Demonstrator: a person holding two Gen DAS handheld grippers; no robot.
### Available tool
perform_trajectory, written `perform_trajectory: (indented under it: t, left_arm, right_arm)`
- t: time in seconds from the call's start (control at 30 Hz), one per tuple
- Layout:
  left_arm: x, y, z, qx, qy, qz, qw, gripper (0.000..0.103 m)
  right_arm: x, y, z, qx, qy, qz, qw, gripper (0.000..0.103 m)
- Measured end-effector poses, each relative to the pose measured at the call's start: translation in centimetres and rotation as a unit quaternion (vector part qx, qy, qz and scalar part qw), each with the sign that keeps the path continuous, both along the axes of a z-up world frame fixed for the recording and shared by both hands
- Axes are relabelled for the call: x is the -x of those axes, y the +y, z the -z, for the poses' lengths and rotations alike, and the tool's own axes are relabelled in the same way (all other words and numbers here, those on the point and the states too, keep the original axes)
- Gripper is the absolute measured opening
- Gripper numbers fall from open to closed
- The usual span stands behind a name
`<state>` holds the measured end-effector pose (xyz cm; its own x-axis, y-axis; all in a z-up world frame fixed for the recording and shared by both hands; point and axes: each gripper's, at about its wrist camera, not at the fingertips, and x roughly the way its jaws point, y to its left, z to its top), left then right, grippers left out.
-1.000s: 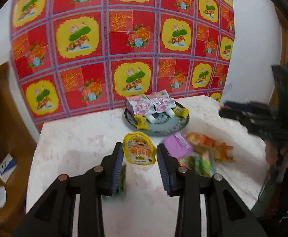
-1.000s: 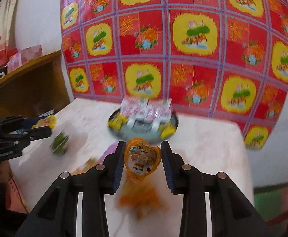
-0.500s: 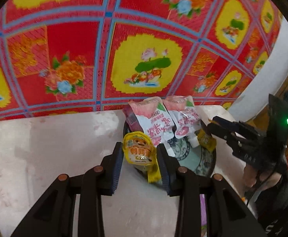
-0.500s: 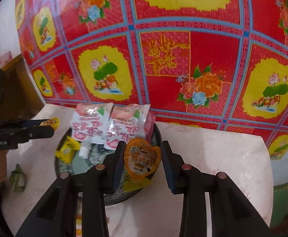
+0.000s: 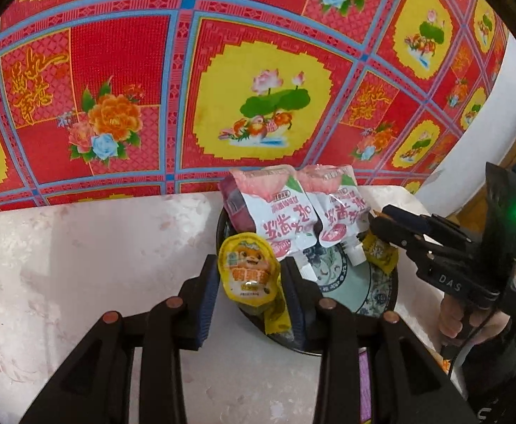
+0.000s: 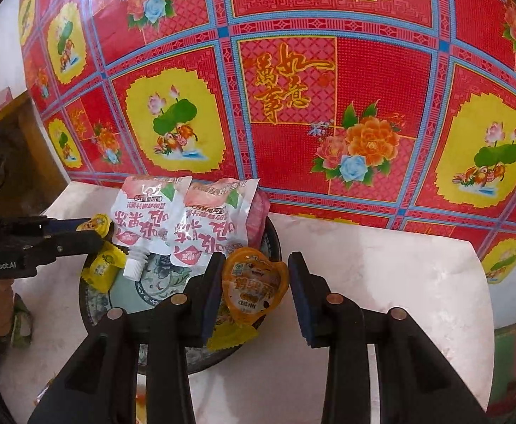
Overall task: Organize snacks
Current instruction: 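Lower the jelly cups onto the plate and open both tools, then move both open tools back over the snack pile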
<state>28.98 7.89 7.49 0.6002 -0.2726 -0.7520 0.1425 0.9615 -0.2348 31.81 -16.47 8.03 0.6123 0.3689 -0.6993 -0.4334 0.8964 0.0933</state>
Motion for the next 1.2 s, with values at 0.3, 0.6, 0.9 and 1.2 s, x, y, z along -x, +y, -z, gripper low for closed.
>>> perform_trajectory:
  t: [0.3,0.6,0.9,1.2]
  left_arm:
    - [-0.8,-0.4,0.5,-0.002,0.020,0.002,0.9998,0.040]
    - [-0.2,-0.6,-0.1,0.006,-0.003,0.018,0.9998,0.050]
    - [0.7,0.2,-1.2,0.005,-0.006,0.018,0.9998,0.051]
    - [1.5,0.0,-2.5,-0.022,-0.014,0.012,0.9996,0.051]
  right_arm:
    - [-0.3,0.7,0.3,0.011,0.004,-0.008,1.000,0.038]
    - [0.4,0.3,-0.3,-0.015,-0.013,-0.016,1.000,0.062]
    - [0.4,-1.0,-0.9,-0.044,-0.014,-0.002,0.999,0.063]
    - [0.4,-0.8,-1.2,-0.037,0.013,-0.004,0.999,0.063]
